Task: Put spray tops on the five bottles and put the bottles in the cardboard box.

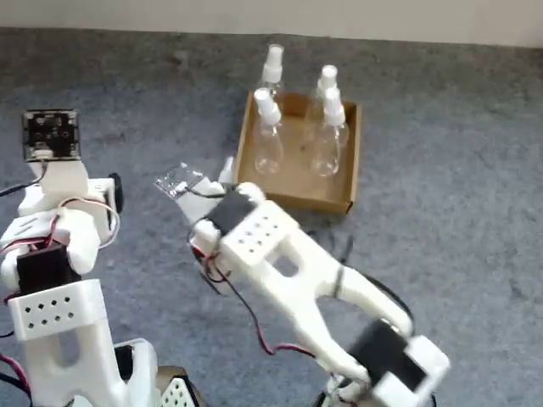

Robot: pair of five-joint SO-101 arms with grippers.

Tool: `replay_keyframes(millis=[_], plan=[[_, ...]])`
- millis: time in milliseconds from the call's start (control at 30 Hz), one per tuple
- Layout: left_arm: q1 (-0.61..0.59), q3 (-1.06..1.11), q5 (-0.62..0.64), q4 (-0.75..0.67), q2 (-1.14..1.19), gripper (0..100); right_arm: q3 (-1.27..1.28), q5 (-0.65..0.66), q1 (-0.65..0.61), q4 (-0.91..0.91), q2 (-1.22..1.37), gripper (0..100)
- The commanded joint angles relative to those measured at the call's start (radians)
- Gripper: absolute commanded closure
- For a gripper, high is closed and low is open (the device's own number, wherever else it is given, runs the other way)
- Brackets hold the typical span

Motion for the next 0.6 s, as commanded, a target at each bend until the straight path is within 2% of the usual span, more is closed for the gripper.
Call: replay_keyframes(millis=[0, 100, 300, 467, 567], plan=[[0.094, -0.091, 0.0, 0.069, 0.004, 84, -0.067, 0.064, 0.093, 0.156, -0.234, 99.5], [0.153, -0.11, 0.002, 0.095, 0.004, 84, -0.061, 0.166, 0.262, 0.228, -0.409, 99.5], [0.255, -0.143, 0.002, 0.106, 0.156, 84, 0.11, 0.482, 0.806, 0.219, -0.625, 99.5], [0.349, -0.323, -0.005, 0.104, 0.437, 84, 0.367, 0.692, 1.165, 0.008, -0.633, 99.5], [0.406, -0.444, -0.005, 0.104, 0.605, 84, 0.532, 0.752, 1.297, -0.2, -0.631, 99.5]])
